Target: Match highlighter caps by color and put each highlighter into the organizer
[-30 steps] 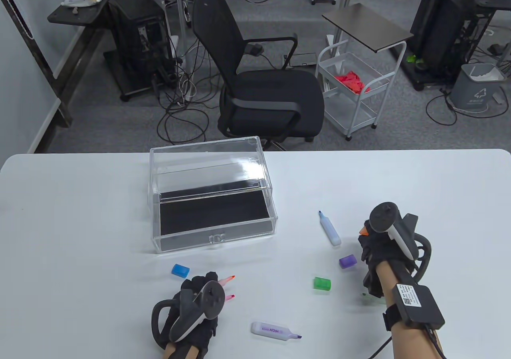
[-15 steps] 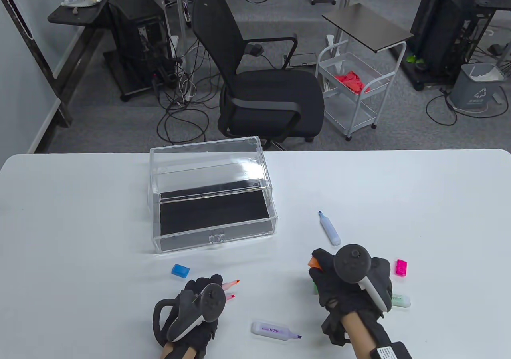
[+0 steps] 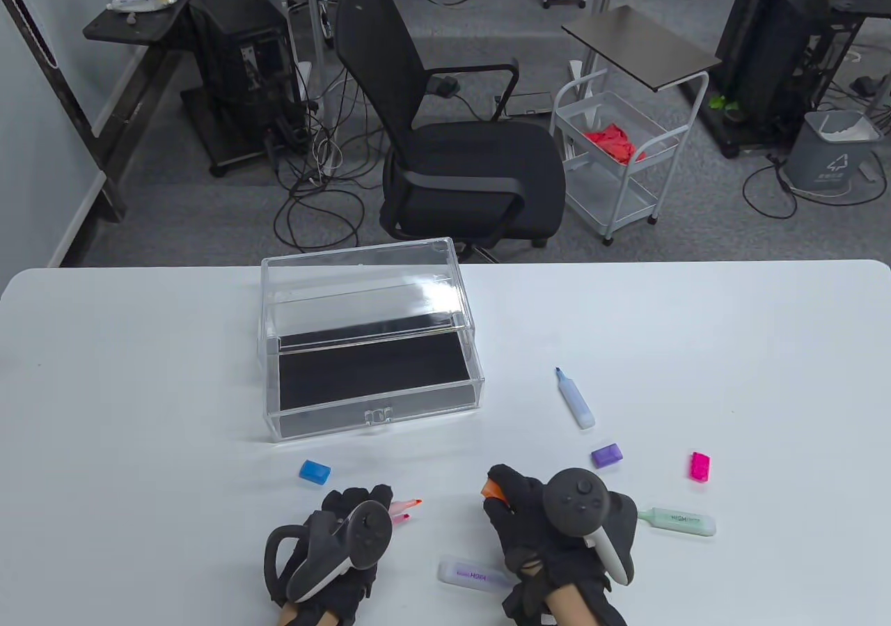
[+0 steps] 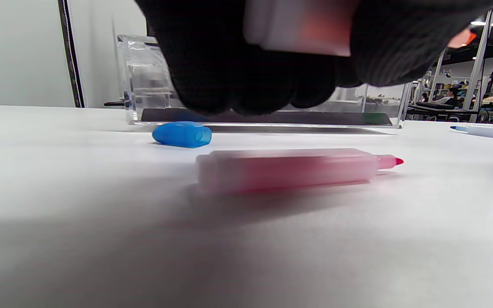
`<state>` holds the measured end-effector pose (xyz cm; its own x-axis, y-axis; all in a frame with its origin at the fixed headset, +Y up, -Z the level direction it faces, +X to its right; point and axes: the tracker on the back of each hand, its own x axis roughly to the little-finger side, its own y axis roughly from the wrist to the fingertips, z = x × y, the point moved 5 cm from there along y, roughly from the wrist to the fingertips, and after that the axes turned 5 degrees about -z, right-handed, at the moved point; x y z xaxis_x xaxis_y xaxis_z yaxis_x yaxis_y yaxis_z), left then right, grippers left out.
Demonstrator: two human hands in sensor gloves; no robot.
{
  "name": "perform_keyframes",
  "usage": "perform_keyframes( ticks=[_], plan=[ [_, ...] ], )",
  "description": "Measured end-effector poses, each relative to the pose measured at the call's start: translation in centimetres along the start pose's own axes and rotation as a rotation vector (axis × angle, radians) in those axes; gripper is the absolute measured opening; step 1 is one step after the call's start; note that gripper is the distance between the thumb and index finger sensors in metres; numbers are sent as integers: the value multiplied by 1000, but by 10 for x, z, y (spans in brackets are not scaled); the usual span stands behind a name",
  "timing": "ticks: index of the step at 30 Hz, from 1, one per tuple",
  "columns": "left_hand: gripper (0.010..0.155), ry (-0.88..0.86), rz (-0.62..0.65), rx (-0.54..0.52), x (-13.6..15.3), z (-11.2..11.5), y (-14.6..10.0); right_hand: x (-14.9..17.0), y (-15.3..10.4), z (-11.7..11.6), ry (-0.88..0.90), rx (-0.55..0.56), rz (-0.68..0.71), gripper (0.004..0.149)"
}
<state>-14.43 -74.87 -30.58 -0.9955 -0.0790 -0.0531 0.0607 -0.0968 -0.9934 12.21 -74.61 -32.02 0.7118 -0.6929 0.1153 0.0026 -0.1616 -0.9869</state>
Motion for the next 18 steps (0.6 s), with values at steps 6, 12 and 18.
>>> perform_keyframes(
  ticks=[6,12,18],
  plan=[
    [56,-18,26,-19,-5,-3,-2,1,-2,-18,139,-109,48,54],
    [57,-20,77,-38,-16,-4,-5,-10,-3,-32,165,-185,138,54],
    [57,-17,111,-49,-25,-5,-9,-12,-2,-42,154,-219,137,55]
  ],
)
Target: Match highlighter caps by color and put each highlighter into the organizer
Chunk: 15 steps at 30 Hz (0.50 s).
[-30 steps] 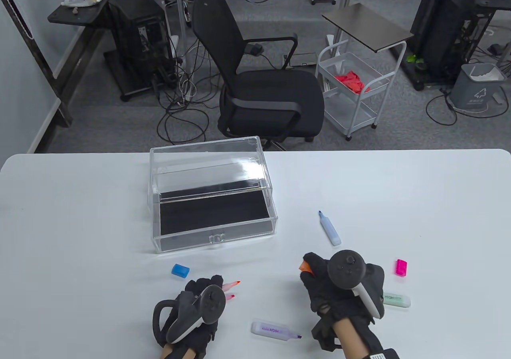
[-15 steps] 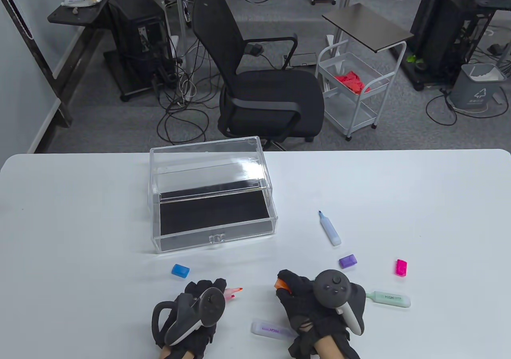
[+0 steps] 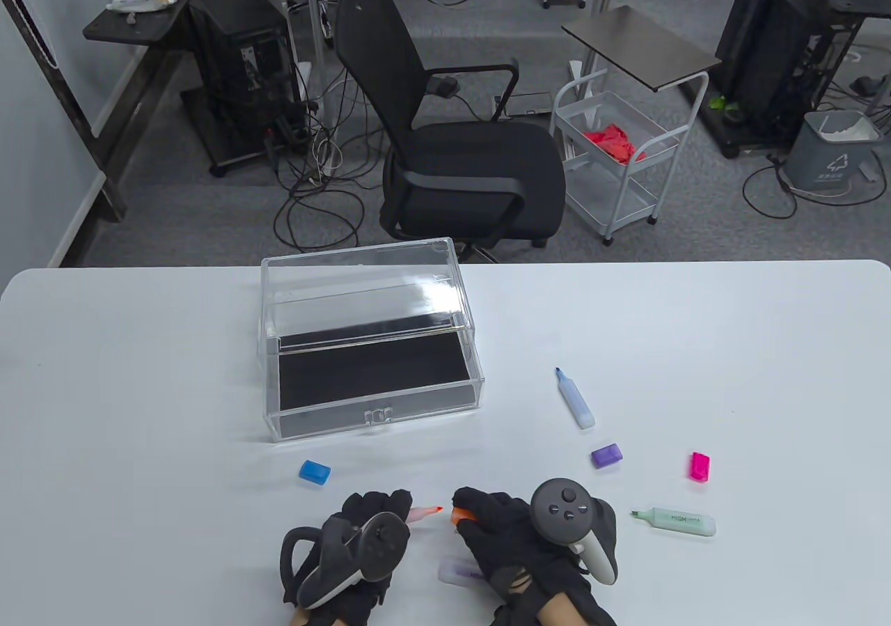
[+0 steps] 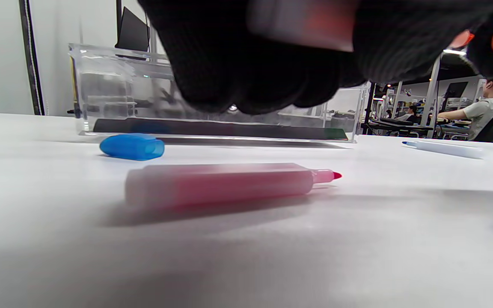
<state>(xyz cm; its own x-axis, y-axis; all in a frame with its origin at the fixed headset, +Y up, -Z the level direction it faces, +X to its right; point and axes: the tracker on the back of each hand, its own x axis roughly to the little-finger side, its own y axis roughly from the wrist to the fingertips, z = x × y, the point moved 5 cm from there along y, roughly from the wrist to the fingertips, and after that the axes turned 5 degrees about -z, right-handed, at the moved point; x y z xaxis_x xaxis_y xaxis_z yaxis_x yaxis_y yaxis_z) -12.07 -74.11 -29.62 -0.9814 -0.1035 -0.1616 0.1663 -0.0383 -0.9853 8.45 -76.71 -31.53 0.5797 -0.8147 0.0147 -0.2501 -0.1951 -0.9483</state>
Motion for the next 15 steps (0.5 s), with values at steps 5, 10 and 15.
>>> perform_keyframes(
  ticks=[5,10,15],
  plan=[
    [57,1,26,-2,-5,-1,-2,2,3,-3,24,-33,2,55],
    [57,-18,69,16,-10,1,-2,-3,3,-8,18,-57,27,55],
    [57,-53,112,15,-15,-1,-5,-6,3,-16,39,-104,56,55]
  ],
)
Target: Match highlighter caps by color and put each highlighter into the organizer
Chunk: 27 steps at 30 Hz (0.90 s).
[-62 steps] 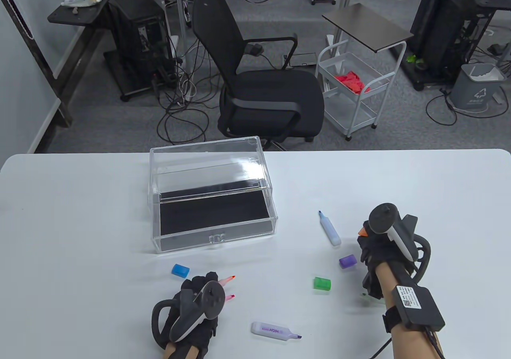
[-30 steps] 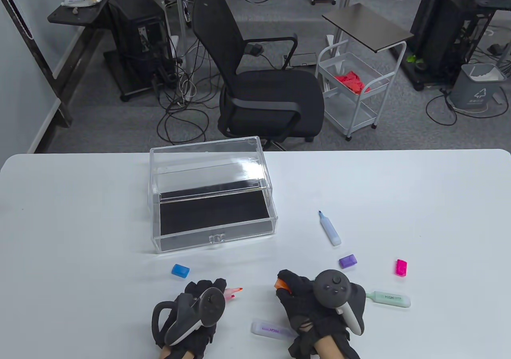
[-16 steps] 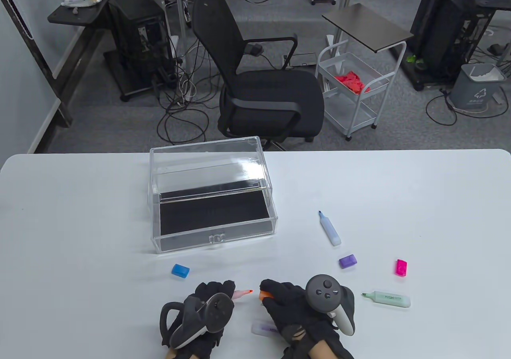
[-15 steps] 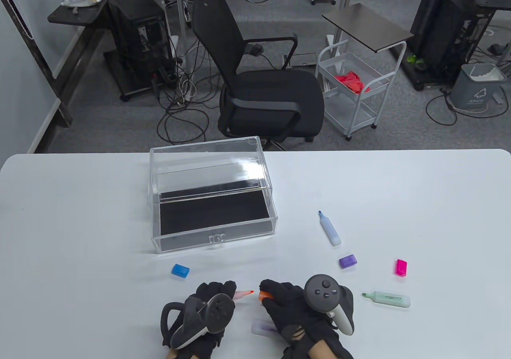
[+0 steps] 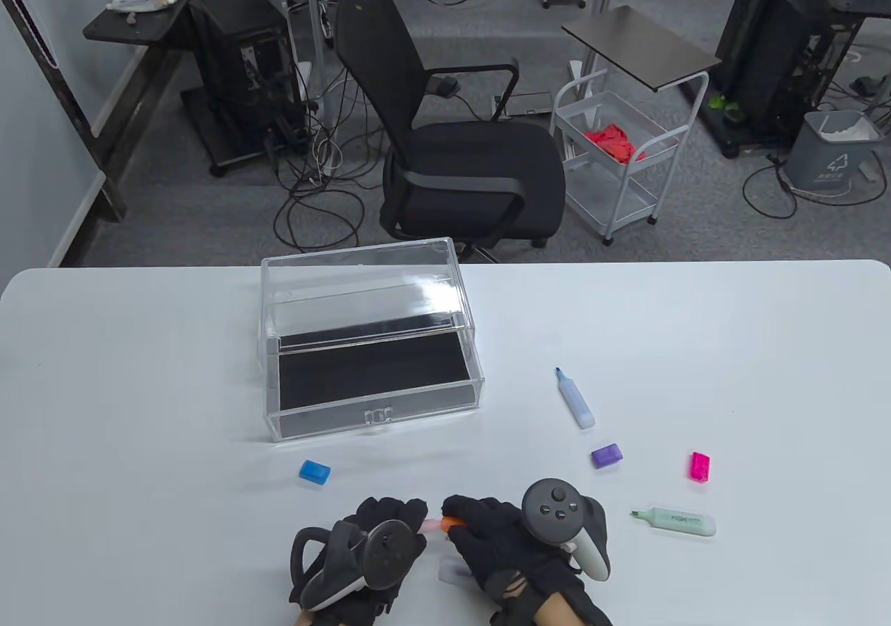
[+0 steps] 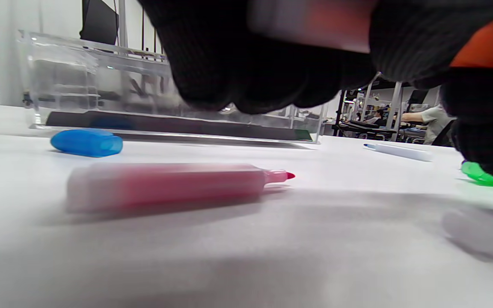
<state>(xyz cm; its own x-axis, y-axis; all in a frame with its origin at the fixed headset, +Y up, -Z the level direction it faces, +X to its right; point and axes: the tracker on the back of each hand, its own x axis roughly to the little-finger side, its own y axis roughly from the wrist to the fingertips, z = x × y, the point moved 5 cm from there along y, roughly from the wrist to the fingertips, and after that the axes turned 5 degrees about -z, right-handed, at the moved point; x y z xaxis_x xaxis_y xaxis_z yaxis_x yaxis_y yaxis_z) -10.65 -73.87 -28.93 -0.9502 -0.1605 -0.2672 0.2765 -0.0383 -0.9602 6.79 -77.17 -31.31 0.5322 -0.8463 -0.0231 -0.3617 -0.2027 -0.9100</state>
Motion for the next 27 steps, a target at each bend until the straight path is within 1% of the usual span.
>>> perform_keyframes(
  ticks=[4,6,10,16,23,26,27],
  plan=[
    [57,-41,54,4,-8,-1,-1,-3,-1,-2,84,-16,27,55],
    [57,-52,87,-21,-12,-3,-3,-4,-2,-1,104,-25,45,54],
    [56,-74,121,-62,-19,-9,-7,-11,-6,0,109,-2,79,53],
    [55,-87,132,-105,-23,-17,-10,-20,-12,1,102,37,106,51],
    [54,-84,136,-97,-22,-18,-10,-26,-15,-3,73,41,103,51],
    [54,-99,128,-102,-21,-18,-10,-27,-15,-3,58,67,106,52],
    [54,-95,135,-96,-22,-17,-10,-28,-15,-4,59,54,109,52]
  ],
)
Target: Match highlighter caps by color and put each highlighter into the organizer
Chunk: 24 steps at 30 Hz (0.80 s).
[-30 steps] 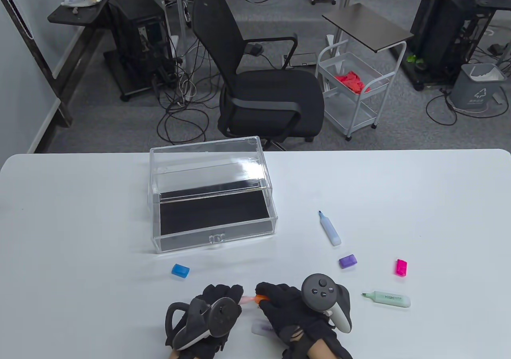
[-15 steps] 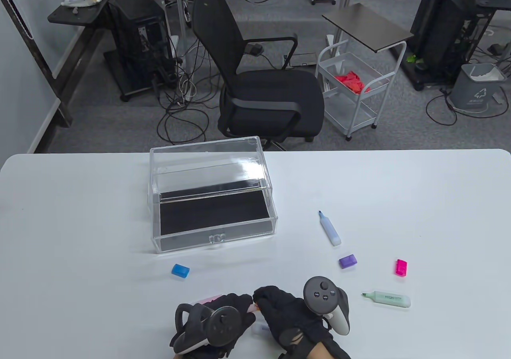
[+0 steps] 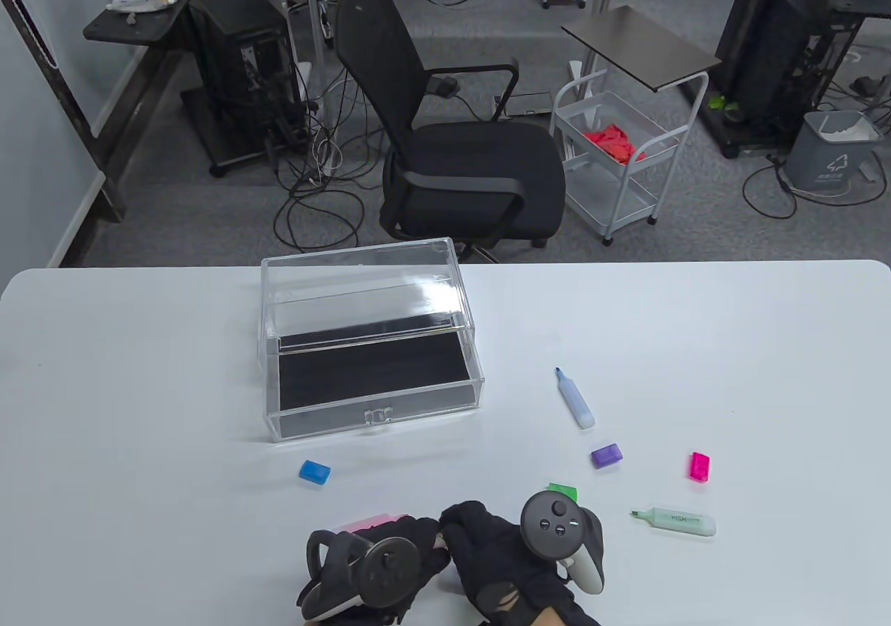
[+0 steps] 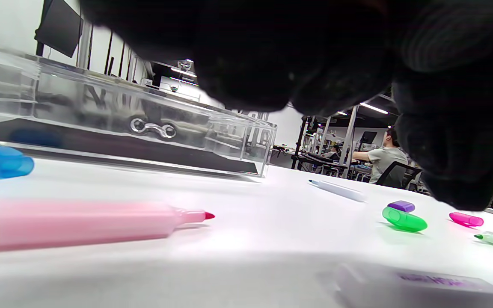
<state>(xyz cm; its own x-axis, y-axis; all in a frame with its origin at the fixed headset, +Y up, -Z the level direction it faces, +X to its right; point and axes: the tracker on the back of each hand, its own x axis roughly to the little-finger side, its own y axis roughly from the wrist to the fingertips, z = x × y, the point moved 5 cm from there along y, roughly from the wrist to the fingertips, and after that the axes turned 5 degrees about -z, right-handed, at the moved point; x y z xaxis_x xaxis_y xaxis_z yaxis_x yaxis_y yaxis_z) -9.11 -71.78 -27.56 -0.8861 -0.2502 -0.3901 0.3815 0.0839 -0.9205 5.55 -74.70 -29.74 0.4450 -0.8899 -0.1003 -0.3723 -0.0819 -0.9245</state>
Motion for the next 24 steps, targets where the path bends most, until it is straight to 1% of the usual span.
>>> perform_keyframes(
  ticks=[3,4,6,8,10,15,18,20,24],
  plan=[
    [54,4,-14,12,1,2,0,1,1,-1,-5,-31,-12,52],
    [54,7,-18,-8,2,1,0,-1,1,0,-2,-24,-13,52],
    [54,17,-39,-5,4,0,2,-2,1,1,-15,-3,-25,54],
    [55,25,-52,-11,5,1,2,-2,1,4,-44,43,-41,60],
    [55,54,-74,1,8,2,3,-2,0,9,-144,83,-47,64],
    [56,121,-105,43,17,3,10,6,-2,18,-252,112,-106,66],
    [57,116,-140,64,27,-4,19,7,-3,23,-293,125,-138,66],
    [57,146,-176,58,37,-13,28,6,-4,24,-336,132,-144,66],
    [58,178,-244,64,61,-32,53,4,-6,21,-416,114,-161,66]
  ],
)
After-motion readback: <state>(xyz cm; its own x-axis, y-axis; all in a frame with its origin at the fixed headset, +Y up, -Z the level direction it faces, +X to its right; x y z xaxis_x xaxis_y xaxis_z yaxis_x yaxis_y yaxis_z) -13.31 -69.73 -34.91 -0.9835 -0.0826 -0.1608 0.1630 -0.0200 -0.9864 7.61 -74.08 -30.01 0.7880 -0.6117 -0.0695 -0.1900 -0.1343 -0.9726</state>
